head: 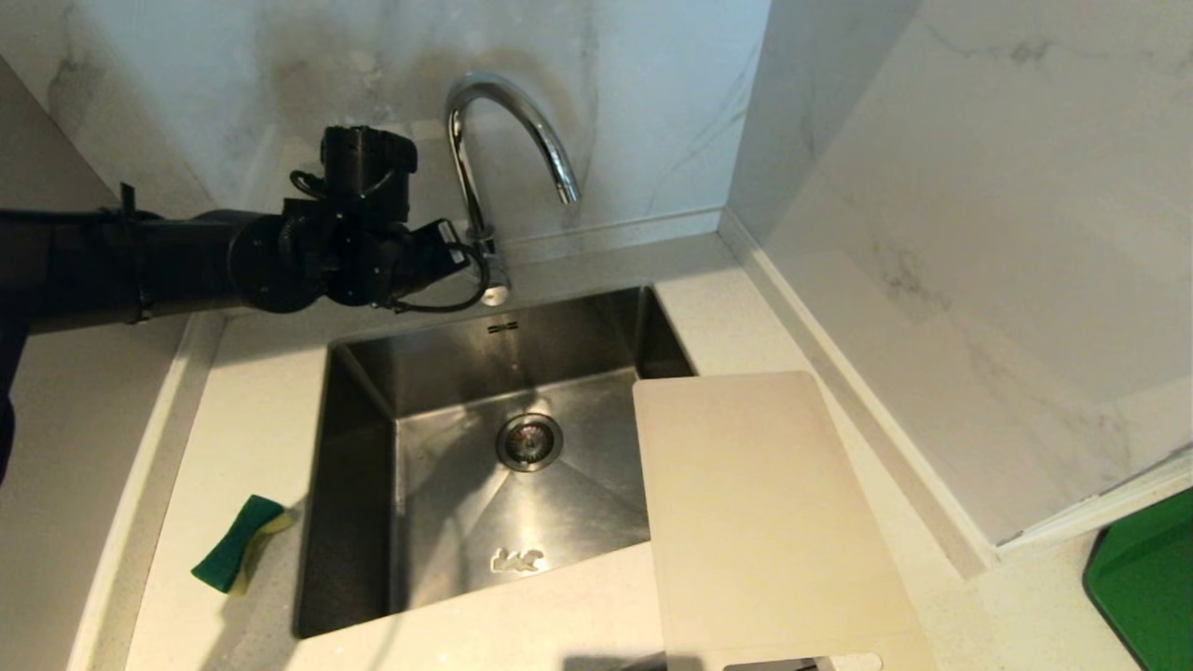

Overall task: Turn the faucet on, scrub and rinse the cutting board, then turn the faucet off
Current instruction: Turn on the tap

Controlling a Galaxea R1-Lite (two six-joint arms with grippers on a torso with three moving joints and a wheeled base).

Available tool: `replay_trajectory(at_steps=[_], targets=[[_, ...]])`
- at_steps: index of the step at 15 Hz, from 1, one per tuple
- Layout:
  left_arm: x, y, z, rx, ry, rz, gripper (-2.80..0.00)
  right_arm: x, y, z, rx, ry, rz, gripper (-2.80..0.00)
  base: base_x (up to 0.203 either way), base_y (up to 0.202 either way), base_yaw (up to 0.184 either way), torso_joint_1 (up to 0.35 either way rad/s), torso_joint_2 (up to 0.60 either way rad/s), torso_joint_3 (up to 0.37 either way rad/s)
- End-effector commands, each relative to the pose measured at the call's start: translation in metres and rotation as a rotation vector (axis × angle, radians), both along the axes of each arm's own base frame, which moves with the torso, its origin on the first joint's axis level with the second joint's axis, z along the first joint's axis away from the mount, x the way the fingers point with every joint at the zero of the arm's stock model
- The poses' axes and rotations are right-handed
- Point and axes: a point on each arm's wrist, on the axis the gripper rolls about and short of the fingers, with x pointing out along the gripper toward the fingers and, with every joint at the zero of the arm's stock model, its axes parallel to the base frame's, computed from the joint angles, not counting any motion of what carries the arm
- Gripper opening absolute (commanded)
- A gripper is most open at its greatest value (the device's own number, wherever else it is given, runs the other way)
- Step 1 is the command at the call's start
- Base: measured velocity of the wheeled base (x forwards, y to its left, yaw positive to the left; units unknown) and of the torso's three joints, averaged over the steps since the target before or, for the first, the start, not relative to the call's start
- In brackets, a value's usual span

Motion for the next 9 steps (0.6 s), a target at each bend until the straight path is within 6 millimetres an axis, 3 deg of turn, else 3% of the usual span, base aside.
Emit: replay_trajectory(at_steps=[1,9], targets=[[0.007,-0.01,-0.01,-0.027,-0.024,0.027,0.0,0.0,0.0,0.0,0.0,0.002,0.0,-2.8,0.0,0.0,0.0,0.0,0.0,0.0],[-0.003,-0.043,-0.013,-0.17,-0.129,0.205,0.0,0.0,0.0,0.0,0.0,0.001,-0.002,-2.8,0.0,0.0,0.0,0.0,0.0,0.0]])
